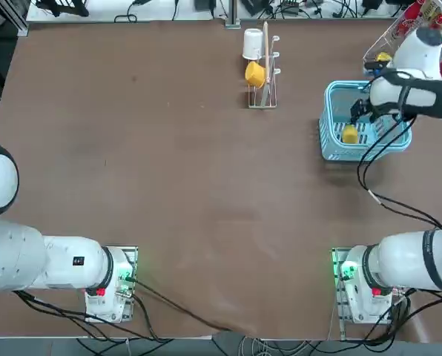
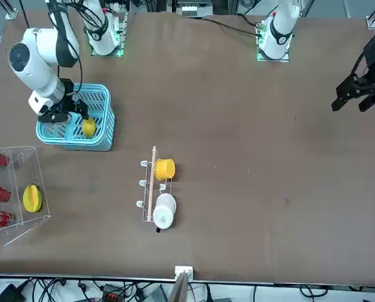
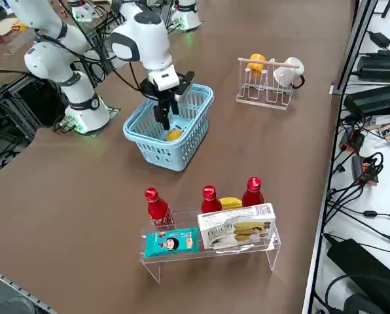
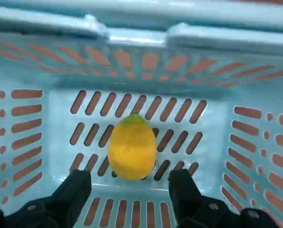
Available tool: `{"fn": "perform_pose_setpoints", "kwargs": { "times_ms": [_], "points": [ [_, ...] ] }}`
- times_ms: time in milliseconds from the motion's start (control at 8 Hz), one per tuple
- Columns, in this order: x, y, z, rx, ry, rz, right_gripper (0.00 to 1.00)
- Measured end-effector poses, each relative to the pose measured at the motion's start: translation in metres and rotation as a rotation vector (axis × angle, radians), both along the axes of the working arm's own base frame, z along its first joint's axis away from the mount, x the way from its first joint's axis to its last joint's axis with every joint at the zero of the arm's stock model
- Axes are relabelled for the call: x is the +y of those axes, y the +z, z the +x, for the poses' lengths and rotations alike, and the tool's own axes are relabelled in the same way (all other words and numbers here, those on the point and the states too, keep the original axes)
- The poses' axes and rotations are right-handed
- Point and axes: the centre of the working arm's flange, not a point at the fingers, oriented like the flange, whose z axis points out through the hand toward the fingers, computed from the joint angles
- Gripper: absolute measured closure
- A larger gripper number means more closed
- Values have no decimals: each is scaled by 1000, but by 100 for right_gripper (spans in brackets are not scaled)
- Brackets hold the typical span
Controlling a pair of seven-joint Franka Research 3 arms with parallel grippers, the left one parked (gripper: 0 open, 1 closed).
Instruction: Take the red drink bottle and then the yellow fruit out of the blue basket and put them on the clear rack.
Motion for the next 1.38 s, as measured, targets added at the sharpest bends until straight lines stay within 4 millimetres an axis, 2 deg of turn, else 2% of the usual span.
{"fn": "perform_pose_setpoints", "kwargs": {
  "times_ms": [750, 1375],
  "points": [
    [10, -42, 0, 1, 24, -3, 0],
    [10, -48, 0, 6, 31, -5, 0]
  ]
}}
